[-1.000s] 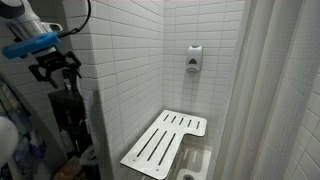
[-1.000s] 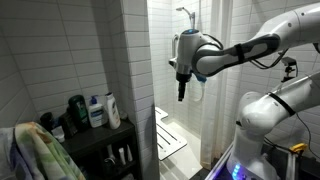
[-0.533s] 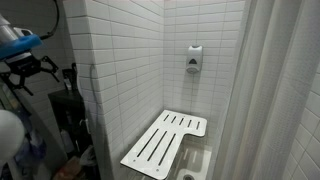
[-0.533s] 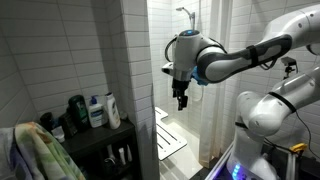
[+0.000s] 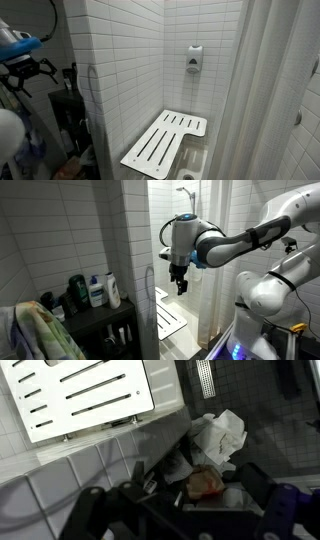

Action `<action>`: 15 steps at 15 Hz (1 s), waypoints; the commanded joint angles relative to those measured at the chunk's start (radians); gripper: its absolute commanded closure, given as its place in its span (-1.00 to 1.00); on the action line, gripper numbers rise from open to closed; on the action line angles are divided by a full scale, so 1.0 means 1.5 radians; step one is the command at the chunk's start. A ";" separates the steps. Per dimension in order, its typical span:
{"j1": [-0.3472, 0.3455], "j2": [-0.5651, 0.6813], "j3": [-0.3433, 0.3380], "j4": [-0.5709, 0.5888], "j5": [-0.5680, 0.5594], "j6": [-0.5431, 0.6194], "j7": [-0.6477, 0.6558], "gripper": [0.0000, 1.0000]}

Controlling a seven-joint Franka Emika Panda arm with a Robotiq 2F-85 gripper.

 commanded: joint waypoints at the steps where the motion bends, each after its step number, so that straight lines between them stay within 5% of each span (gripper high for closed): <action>1: -0.012 -0.011 -0.029 0.004 0.002 0.010 -0.056 -1.00; 15: 0.141 0.242 -0.034 0.179 0.106 0.190 -0.351 -1.00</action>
